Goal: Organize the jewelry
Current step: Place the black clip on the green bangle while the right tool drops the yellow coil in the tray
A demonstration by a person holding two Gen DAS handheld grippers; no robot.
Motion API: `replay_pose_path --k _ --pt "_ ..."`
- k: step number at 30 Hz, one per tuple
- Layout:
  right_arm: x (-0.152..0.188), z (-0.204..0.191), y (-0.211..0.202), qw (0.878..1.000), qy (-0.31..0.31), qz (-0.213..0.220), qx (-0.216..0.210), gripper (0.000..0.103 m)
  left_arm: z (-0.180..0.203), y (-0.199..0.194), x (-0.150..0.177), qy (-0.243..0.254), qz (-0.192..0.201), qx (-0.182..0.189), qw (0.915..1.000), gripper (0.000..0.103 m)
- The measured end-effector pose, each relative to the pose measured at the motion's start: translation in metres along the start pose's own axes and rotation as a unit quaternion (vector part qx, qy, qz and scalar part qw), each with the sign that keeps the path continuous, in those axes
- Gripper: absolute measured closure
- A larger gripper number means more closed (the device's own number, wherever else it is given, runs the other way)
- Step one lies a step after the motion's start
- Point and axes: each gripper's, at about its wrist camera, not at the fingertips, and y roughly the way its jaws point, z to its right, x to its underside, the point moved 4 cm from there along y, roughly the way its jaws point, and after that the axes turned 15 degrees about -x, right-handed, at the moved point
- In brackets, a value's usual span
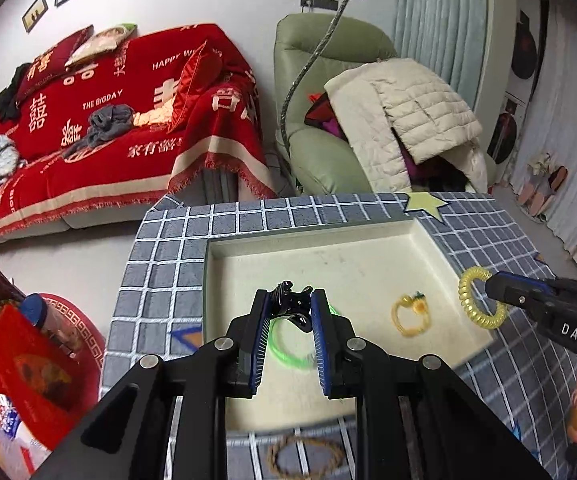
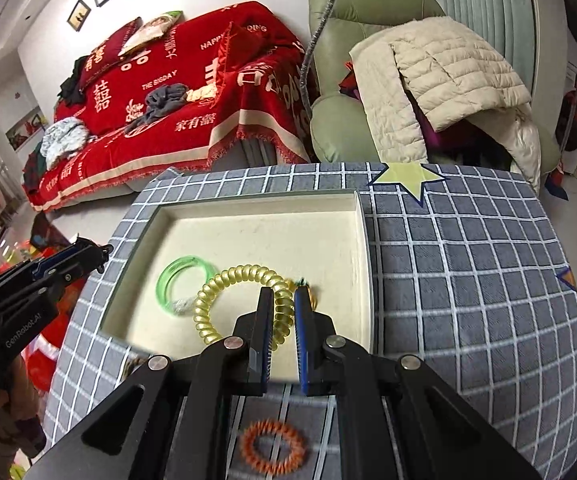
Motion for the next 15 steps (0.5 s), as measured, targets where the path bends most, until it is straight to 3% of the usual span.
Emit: replay_pose_path --k 8,15 --pt "0.002 0.024 0.048 0.999 0.018 -0.022 0.021 0.092 0.017 0.055 0.011 0.007 -0.043 -0.008 0.9990 0.061" --pt "0.011 0.035 0.071 0.998 0.022 -0.037 0.035 0.092 0.027 0.077 0.024 0.018 -0.065 -0.018 0.9976 0.061"
